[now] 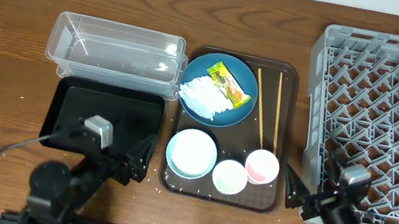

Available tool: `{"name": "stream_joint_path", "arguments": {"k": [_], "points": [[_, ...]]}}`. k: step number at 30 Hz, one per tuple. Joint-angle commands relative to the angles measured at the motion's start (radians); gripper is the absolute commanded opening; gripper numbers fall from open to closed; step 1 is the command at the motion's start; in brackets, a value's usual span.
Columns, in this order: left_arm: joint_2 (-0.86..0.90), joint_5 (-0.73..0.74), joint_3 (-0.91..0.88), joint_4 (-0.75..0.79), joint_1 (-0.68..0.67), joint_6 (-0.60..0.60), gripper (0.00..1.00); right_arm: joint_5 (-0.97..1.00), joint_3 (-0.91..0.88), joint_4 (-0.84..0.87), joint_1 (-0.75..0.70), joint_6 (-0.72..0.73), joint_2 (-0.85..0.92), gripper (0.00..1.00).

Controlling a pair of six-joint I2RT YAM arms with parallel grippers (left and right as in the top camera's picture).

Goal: Sort waste into correct bins and load items into the dishwasher rack

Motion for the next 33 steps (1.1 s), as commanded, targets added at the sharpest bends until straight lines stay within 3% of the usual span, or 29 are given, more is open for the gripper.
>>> {"name": "stream_joint_path", "arguments": {"k": [1,7,10,11,16,18,27,30,33], "points": [[0.167,0.072,0.173,-0.122,0.004,-0.026,0.94,-0.014,0.140,-0.082,0.000,0.008,0.185,0.99],[0.473,0.195,0.439,-0.336,-0.010,-0.026,0.94,-0.029,0.437,-0.233,0.000,-0.031,0.537,0.99],[0.556,0.300,0.481,-0.321,-0.010,-0.117,0.94,-0.115,0.545,-0.249,0.000,-0.031,0.663,0.99],[0.575,0.328,0.481,-0.297,-0.010,-0.143,0.98,-0.139,0.563,-0.257,0.000,-0.031,0.689,0.99],[0.680,0.362,0.481,-0.307,-0.062,-0.148,0.98,-0.170,0.586,-0.284,0.000,-0.030,0.761,0.99],[0.723,0.313,0.481,-0.343,-0.131,-0.140,0.98,-0.129,0.586,-0.302,0.000,-0.012,0.782,0.99],[0.900,-0.250,0.481,-0.397,-0.618,-0.180,0.98,-0.013,0.585,-0.398,0.000,0.040,0.848,0.99],[0.955,-0.386,0.481,-0.381,-0.713,-0.179,0.99,-0.010,0.585,-0.419,0.000,0.036,0.858,0.99],[1.027,-0.417,0.481,-0.348,-0.750,-0.179,0.96,-0.010,0.585,-0.428,0.000,0.037,0.863,0.99]]}}
